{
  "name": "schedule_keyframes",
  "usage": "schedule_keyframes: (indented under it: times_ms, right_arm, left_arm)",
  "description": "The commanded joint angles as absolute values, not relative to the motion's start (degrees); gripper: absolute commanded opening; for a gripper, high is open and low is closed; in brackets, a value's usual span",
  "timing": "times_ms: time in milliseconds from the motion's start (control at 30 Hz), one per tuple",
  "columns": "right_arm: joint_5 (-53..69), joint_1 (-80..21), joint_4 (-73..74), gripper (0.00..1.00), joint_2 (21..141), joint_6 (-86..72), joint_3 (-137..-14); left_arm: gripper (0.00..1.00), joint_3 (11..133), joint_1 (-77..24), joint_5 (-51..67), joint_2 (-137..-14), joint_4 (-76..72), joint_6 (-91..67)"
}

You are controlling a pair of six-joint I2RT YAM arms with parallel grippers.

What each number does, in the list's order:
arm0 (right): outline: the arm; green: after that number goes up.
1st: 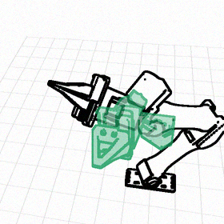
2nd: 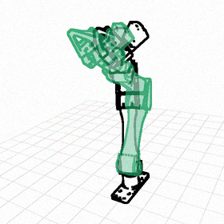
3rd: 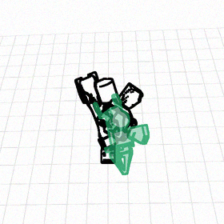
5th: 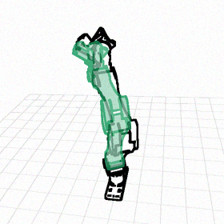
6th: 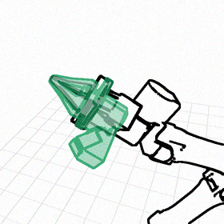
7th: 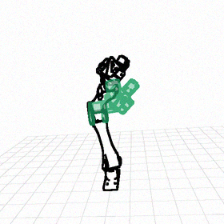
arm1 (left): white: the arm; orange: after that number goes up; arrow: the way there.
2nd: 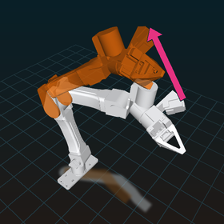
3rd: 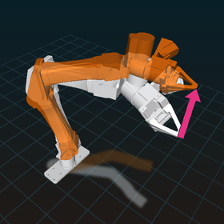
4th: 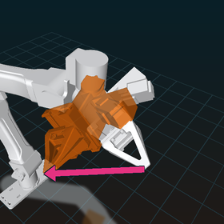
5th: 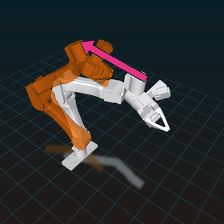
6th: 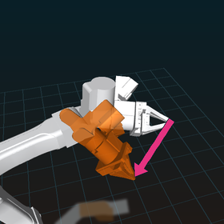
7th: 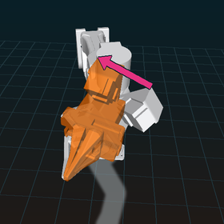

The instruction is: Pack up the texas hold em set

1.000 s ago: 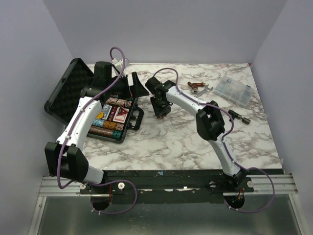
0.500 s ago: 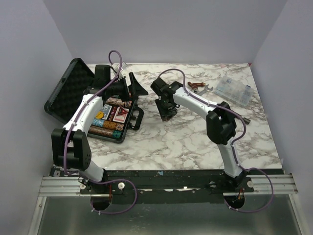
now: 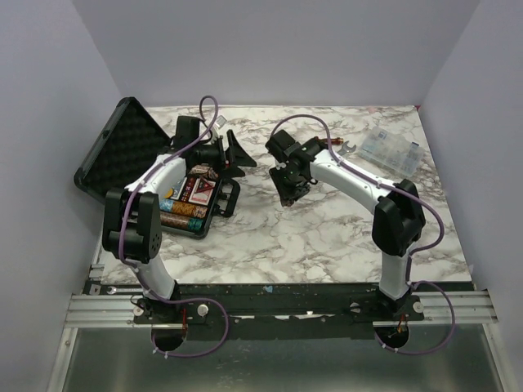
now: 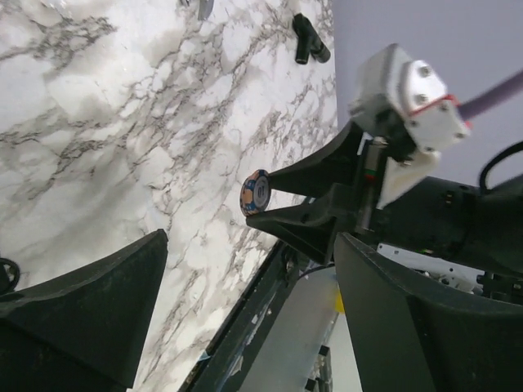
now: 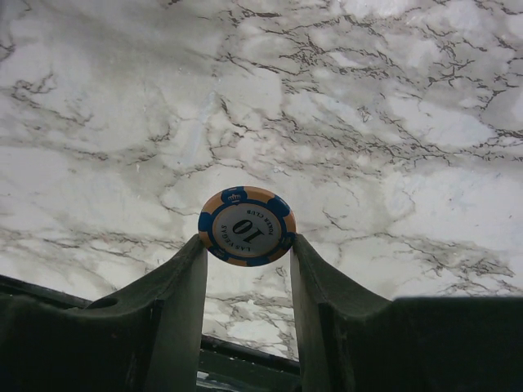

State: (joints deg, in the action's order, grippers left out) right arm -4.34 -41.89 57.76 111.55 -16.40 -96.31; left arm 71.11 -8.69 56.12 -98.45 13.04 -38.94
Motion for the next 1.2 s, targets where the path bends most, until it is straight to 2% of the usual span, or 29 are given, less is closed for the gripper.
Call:
schedule_keyframes:
  times_ms: [0,233,333,500,600,933,1167]
  right_arm:
    - [-1.8,-41.7,57.3,0.01,106.8,-14.2,-95.4]
    - [-0.5,-41.7,57.5,0.01,104.7,-13.5,-95.7]
    - [-0.4,-41.7,57.5,0.01,104.5,-13.6,-96.2]
    - [-0.4,-41.7,57.6,0.01,104.9,-13.5,-96.8]
    - [1.5,-41.7,57.6,0.01,105.0,-13.4,-97.0]
    - [2.4,-41.8,57.1,0.01,104.9,-12.6,-96.8]
    - [2.2,-41.8,57.0,0.01,104.8,-12.4,-96.8]
  left_arm:
    - [0.79,71.1,-12.0,59.7,-101.1,11.1,-39.1]
    - [0.69,72.1,-17.5,63.4,-105.5,9.7,-39.9]
    - [0.65,71.9,-18.2,64.8,-107.2,7.2,-41.7]
    - [0.64,72.0,-18.7,67.8,-109.7,2.8,-44.8]
    - [0.59,71.6,-18.9,68.7,-110.6,0.3,-46.8]
    - [0.57,74.8,-20.1,72.5,-114.9,0.3,-45.7]
    - [0.52,74.4,-20.9,76.3,-117.0,-4.4,-47.1]
